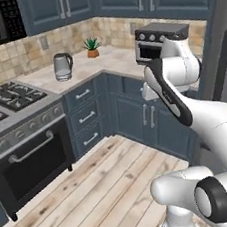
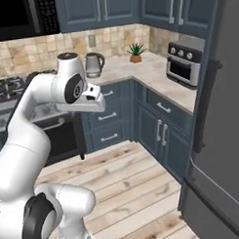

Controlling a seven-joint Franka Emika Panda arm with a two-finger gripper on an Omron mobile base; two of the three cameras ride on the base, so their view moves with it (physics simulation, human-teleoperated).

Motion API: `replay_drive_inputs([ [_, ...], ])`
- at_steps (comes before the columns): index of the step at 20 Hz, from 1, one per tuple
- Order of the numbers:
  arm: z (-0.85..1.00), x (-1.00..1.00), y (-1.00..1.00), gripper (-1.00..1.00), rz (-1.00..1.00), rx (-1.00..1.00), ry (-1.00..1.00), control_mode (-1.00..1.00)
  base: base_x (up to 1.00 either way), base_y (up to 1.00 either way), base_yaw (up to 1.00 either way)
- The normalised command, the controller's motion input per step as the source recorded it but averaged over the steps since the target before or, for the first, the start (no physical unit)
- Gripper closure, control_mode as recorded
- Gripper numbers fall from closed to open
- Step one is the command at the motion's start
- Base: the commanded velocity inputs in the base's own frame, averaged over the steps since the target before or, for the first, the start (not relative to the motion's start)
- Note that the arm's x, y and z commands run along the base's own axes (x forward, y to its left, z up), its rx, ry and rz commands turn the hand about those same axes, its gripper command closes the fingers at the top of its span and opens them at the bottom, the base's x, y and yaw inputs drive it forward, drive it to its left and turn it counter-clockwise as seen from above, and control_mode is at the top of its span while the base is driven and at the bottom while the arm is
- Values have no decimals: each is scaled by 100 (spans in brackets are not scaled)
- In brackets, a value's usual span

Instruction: Navigate to the electric kettle.

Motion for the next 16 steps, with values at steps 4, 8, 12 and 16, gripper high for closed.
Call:
replay_drive_inputs([
  [4, 0, 0, 0, -100, 0, 0, 0, 100, 100, 5, 29],
  [8, 0, 0, 0, -100, 0, 0, 0, 100, 100, -4, 17],
  [12, 0, 0, 0, -100, 0, 0, 0, 100, 100, -7, 31],
  [16, 0, 0, 0, -100, 0, 0, 0, 100, 100, -6, 39],
])
